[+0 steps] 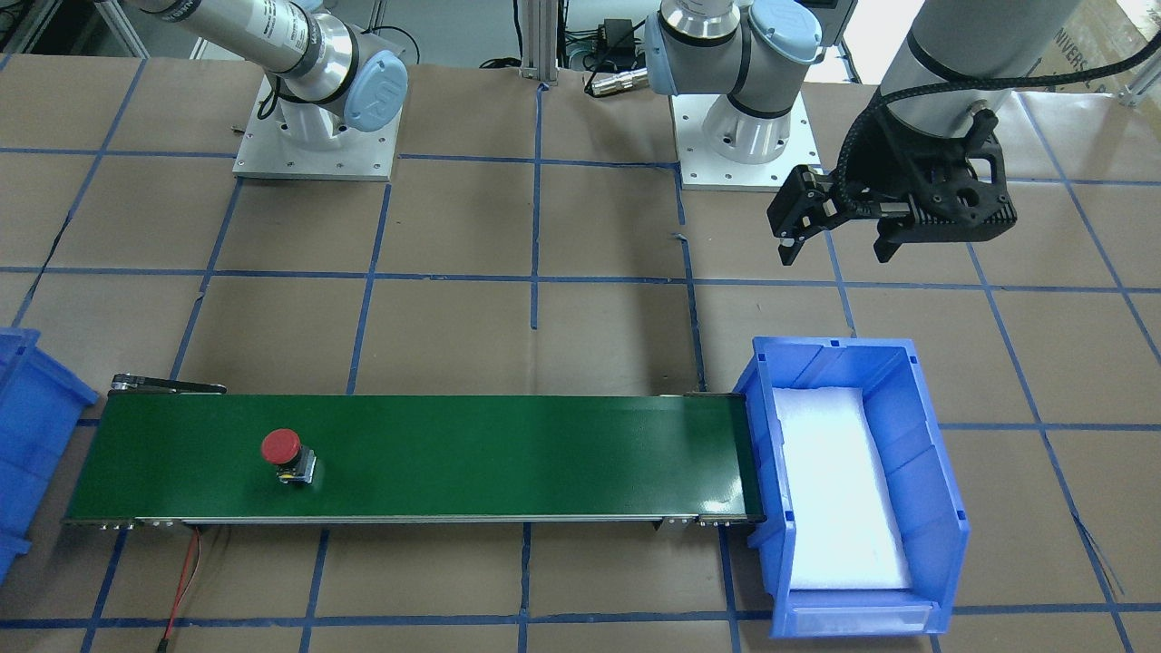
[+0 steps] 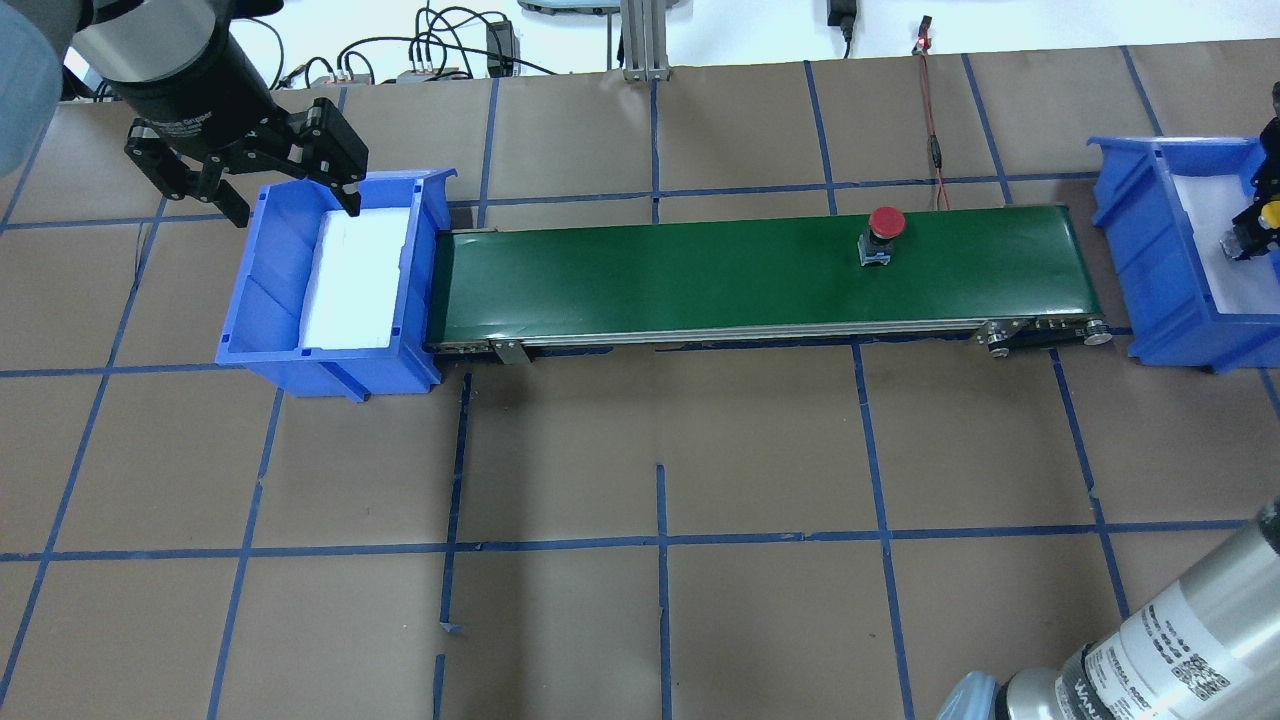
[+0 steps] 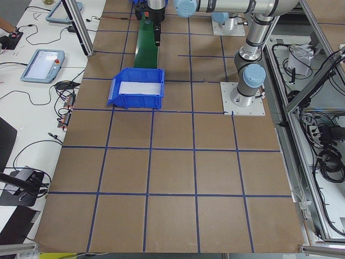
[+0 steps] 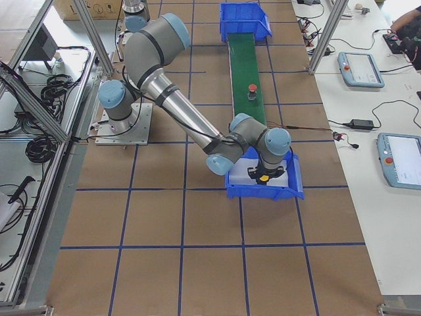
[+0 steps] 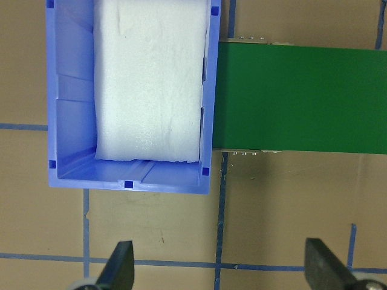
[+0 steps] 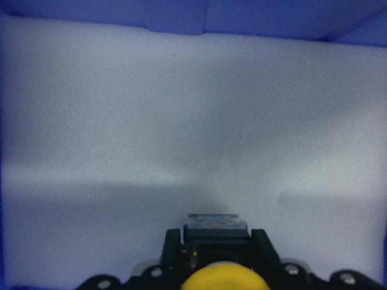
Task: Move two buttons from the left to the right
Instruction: 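Carry the yellow button with the right gripper into the far blue bin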
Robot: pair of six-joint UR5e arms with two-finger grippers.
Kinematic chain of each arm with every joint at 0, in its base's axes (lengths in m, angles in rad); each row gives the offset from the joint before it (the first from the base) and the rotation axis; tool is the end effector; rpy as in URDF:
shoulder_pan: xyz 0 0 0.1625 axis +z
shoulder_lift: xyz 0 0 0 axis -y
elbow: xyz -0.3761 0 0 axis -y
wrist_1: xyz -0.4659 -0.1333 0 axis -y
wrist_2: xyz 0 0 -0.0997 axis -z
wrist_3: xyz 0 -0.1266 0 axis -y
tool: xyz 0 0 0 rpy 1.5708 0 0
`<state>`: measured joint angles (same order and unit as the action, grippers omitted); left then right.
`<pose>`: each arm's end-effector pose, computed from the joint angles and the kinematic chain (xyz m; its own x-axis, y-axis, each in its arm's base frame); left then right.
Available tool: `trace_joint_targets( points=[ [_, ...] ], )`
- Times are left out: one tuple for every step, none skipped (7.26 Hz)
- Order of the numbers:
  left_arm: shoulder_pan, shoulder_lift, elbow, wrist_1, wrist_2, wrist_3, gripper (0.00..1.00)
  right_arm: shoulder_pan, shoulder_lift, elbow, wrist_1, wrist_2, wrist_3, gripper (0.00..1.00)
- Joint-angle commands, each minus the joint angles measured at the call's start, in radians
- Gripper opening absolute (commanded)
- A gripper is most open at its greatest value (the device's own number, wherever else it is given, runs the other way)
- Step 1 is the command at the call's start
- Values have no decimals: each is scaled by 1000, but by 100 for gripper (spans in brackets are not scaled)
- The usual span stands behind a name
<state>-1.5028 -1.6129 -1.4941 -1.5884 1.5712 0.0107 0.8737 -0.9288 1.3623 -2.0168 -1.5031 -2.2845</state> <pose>-0.0933 -0.5910 0.4295 -0.9984 -0.0573 -0.0006 -0.0573 0.9982 -0.0170 -0.3723 -0.6656 0.1430 0.0159 -0.9984 0.0537 -0.9989 -0.0182 -0.0429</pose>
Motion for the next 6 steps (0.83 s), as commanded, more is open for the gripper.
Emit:
trace_joint_targets(
  points=[
    [0,-1,0,-1,0,0,100,-1,1,6,6,6,-6,78],
    [1,-1,0,-1,1,0,100,-1,-1,-2,7,-2,-9,100],
    [0,1,0,-1,1,0,100,-1,-8,-3,10,1,-4,100],
    [1,-1,0,1,0,-2,100,7,-40,-2,16,0,3,100],
    [1,1,0,-2,1,0,100,22,-101,0,76,1,7,100],
    [1,-1,0,-1,1,0,100,62,-158,6,117,-8,23,100]
  ],
)
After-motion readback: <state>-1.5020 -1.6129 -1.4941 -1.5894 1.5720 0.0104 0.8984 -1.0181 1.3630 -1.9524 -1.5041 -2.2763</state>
